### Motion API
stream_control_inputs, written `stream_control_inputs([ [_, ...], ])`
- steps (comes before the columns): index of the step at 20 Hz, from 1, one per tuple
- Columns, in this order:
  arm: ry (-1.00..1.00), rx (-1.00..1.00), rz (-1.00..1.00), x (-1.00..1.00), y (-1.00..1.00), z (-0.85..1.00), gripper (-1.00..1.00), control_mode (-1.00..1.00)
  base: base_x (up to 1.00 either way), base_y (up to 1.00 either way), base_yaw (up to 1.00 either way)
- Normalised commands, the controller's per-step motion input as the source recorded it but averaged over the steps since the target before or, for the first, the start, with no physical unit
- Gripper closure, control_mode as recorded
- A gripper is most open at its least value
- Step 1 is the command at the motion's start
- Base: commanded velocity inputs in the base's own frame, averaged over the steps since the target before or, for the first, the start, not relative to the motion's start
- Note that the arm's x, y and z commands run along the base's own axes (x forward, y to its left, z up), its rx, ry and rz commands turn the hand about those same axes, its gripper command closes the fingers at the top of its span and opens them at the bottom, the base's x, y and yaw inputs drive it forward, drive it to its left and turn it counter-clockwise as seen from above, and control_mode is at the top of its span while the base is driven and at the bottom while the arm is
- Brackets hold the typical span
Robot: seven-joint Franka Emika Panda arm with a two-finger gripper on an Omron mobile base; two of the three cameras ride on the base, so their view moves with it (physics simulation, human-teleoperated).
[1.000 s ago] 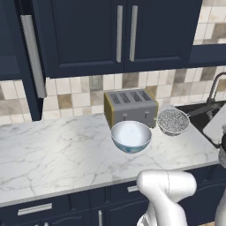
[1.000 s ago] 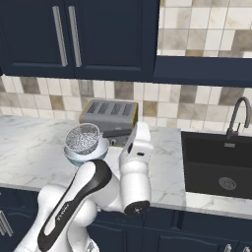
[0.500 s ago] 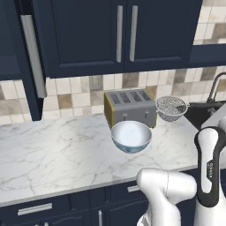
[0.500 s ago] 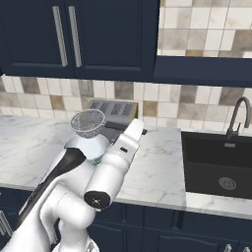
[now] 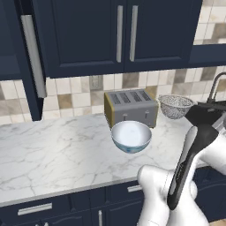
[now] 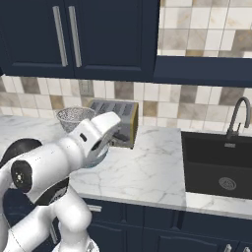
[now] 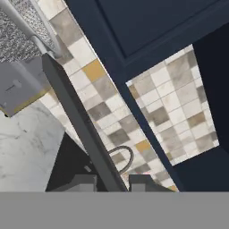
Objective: Open the cabinet and setup a tea strainer by placing it in the bowl upright.
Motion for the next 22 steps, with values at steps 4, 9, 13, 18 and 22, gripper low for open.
stream_control_inputs([
  [4,0.00,-0.03,-0.28,-0.76,0.91,-0.02,1.00,-1.00,0.00,0.00,0.00],
  [9,0.02,-0.07,-0.36,-0.24,0.99,-0.16,1.00,-1.00,0.00,0.00,0.00],
  [13,0.04,-0.03,-0.50,-0.06,0.61,-0.39,1.00,-1.00,0.00,0.00,0.00],
  [18,0.02,-0.03,-0.44,-0.27,0.20,-0.43,1.00,-1.00,0.00,0.00,0.00],
  [22,0.05,-0.04,-0.22,-0.42,0.01,-0.20,1.00,-1.00,0.00,0.00,0.00],
])
